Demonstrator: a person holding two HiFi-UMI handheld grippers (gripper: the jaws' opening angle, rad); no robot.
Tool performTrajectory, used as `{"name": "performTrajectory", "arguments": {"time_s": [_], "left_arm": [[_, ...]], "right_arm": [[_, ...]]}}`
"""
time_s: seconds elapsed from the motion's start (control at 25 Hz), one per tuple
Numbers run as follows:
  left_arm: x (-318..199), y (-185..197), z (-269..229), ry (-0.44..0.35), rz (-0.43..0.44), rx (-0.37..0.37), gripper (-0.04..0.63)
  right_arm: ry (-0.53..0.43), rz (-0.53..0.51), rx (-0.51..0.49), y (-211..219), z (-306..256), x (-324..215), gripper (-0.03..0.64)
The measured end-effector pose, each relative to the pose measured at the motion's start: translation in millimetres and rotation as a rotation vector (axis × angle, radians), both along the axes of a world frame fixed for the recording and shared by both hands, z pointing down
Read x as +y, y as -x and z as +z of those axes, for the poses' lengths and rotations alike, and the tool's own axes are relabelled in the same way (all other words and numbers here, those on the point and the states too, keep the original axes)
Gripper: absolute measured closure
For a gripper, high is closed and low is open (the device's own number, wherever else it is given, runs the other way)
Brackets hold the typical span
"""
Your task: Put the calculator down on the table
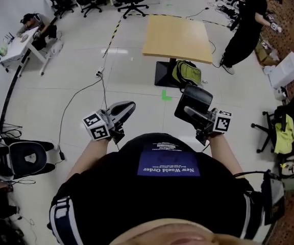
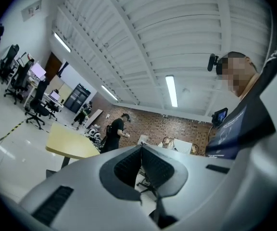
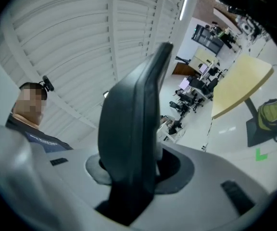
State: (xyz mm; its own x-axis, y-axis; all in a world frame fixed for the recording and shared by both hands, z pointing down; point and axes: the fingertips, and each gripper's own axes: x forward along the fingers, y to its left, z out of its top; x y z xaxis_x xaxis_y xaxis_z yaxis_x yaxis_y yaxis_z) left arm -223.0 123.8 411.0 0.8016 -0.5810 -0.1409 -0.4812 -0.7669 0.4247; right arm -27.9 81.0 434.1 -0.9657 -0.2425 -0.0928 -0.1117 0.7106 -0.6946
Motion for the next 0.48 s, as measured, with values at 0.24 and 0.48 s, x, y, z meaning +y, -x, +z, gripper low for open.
{"name": "performTrajectory", "arguments": {"time_s": [0.24,0.48], "left_arm": [[-75,-66,-36,-0.004,-0.090,-0.002,0.588],[-140,-117,-48,-0.019,-0.104,0.016,0.589]], "right_arm": [[-0.028,-0.150,0.027,-41,-21,-88,0.476],[-0.024,-0.183,0.033,-85,-16,-154,0.476]]}}
